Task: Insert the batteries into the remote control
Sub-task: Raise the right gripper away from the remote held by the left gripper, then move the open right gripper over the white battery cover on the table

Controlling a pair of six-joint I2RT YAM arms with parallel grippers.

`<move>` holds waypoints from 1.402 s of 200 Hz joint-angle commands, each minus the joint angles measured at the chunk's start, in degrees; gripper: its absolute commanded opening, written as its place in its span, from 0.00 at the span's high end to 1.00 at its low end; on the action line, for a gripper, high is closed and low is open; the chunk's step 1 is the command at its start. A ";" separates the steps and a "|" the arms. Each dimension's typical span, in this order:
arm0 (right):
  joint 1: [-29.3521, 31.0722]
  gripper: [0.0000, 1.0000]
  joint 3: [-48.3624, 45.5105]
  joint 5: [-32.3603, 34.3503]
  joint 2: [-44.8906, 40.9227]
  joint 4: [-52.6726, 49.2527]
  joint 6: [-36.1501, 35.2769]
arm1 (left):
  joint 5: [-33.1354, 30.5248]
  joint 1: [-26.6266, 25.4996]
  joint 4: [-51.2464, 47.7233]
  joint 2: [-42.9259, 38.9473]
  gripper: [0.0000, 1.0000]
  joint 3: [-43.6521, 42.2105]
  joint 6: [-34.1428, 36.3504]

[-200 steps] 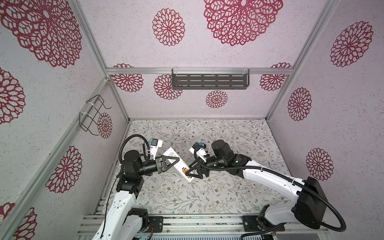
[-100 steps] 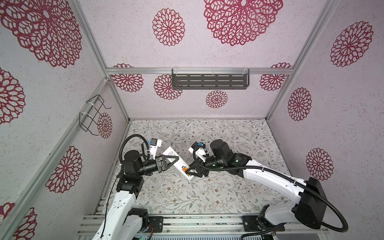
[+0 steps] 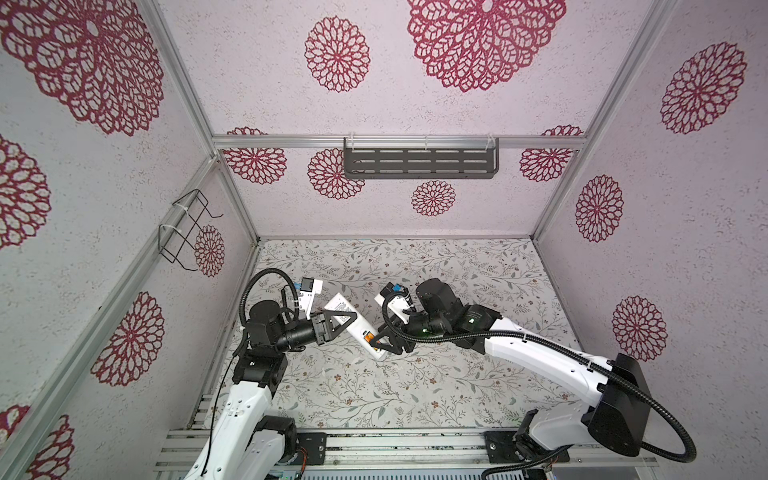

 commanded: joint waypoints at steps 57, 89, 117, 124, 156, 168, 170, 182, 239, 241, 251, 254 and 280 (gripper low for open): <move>-1.45 0.01 -6.69 27.41 -10.57 -0.56 3.33 | -14.79 3.12 -23.56 0.06 1.00 6.96 15.52; -1.52 0.01 -8.91 28.63 -8.00 0.32 9.35 | -25.99 3.82 -31.36 3.35 1.00 9.30 18.93; -1.45 0.04 -4.78 31.27 -1.25 -6.59 16.54 | -27.57 4.67 -32.74 5.12 1.00 9.94 19.38; -1.45 0.07 -3.62 31.96 0.53 -8.49 18.35 | -27.75 4.92 -32.83 4.92 1.00 9.94 19.46; -0.32 0.19 -3.15 32.84 5.35 -8.00 25.40 | -26.94 5.68 -32.40 3.47 1.00 9.68 19.50; 0.47 0.22 -3.03 33.98 6.50 -7.83 26.71 | -26.17 6.07 -32.13 3.27 1.00 9.59 19.42; 0.59 0.22 -2.94 34.11 6.73 -7.94 26.82 | -26.04 6.11 -32.06 3.27 1.00 9.59 19.47; 0.81 0.24 -2.42 34.02 8.05 -9.04 27.73 | -25.28 6.47 -31.78 3.27 1.00 9.50 19.39; 0.83 0.25 -2.38 25.50 15.35 -4.98 28.94 | -22.75 7.88 -30.81 3.14 1.00 9.24 18.91; 0.83 0.25 -2.43 25.36 15.53 -4.72 28.94 | -22.68 7.89 -30.87 3.10 1.00 9.24 18.90; 0.68 0.26 -2.78 24.53 16.45 -3.45 28.94 | -22.66 7.89 -30.78 2.85 1.00 9.16 18.90; 0.70 0.26 -2.82 24.35 16.83 -3.23 29.03 | -22.66 7.89 -30.72 2.83 1.00 9.15 18.90; 0.66 0.26 -2.52 21.89 19.91 -0.62 28.33 | -22.81 7.89 -30.72 2.48 1.00 9.15 18.91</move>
